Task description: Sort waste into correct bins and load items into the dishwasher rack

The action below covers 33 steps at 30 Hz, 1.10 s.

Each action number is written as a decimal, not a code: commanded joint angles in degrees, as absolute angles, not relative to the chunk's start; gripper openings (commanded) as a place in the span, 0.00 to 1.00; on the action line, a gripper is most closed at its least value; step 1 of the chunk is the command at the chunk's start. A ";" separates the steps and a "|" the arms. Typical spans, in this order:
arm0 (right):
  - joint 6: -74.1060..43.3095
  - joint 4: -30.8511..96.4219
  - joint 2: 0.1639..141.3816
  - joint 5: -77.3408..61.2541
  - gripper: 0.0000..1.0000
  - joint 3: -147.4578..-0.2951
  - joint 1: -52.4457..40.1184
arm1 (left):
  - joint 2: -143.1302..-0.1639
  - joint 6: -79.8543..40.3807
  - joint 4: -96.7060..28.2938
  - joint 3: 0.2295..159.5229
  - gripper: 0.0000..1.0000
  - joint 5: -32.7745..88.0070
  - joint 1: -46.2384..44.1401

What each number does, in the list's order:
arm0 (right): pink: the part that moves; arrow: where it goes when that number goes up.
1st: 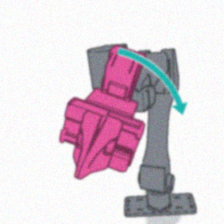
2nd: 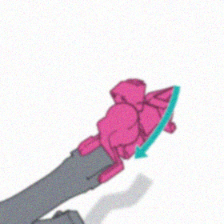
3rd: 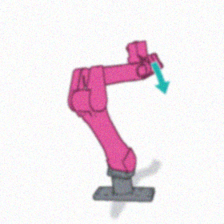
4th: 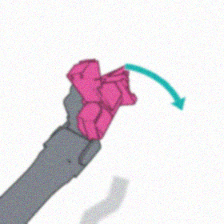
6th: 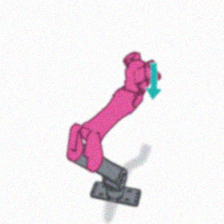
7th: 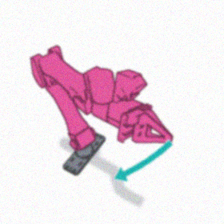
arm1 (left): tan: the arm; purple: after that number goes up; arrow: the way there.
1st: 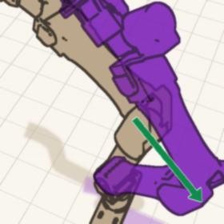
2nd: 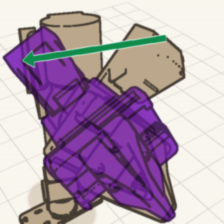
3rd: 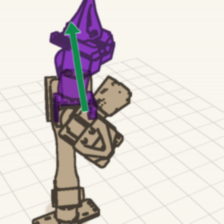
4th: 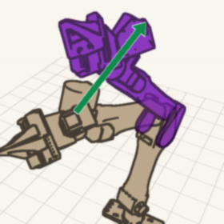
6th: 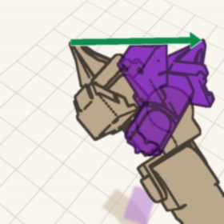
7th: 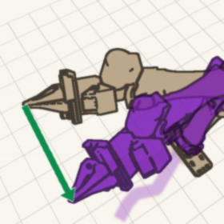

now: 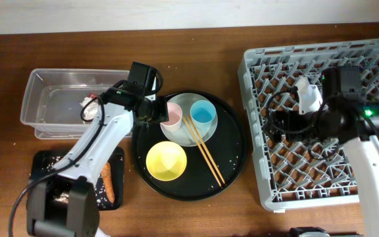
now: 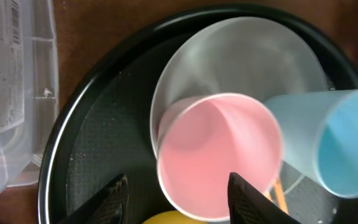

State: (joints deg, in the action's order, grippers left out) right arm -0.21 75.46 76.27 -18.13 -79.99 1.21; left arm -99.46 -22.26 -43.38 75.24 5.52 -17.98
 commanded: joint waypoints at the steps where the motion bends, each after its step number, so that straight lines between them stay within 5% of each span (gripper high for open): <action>1: -0.51 75.66 78.28 -18.83 0.98 -80.58 1.52 | -101.69 -23.09 -43.13 76.01 0.46 4.23 -18.20; 4: -0.49 75.64 78.85 -18.83 0.98 -80.58 1.52 | -102.48 -23.11 -43.07 75.99 0.41 4.23 -18.37; 14: -0.51 75.66 78.87 -18.83 0.99 -80.58 1.52 | -104.03 -23.07 -42.59 77.17 0.00 3.14 -17.43; 19: 0.43 75.72 78.74 -19.31 0.98 -80.71 1.54 | -99.11 -22.13 -42.57 77.58 0.00 3.40 -17.34; 21: 9.37 75.92 78.59 -28.99 0.98 -80.71 1.54 | -95.24 -19.09 -42.94 77.60 0.00 6.42 -17.32; 23: 17.74 76.01 78.59 -42.28 0.98 -80.71 1.52 | -91.83 -18.06 -43.29 77.65 0.00 16.27 -16.56; 27: 25.80 76.09 78.59 -60.71 0.98 -80.71 1.52 | -88.71 -13.98 -38.76 77.65 0.00 59.07 -12.56; 33: 29.34 76.01 78.59 -68.75 0.98 -80.68 -0.80 | -88.71 -14.02 -33.54 77.62 0.00 73.49 -12.71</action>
State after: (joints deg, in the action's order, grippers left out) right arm 25.78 76.07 78.54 -64.20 -79.99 0.93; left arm -89.67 -15.42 -34.17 76.62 63.61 -12.73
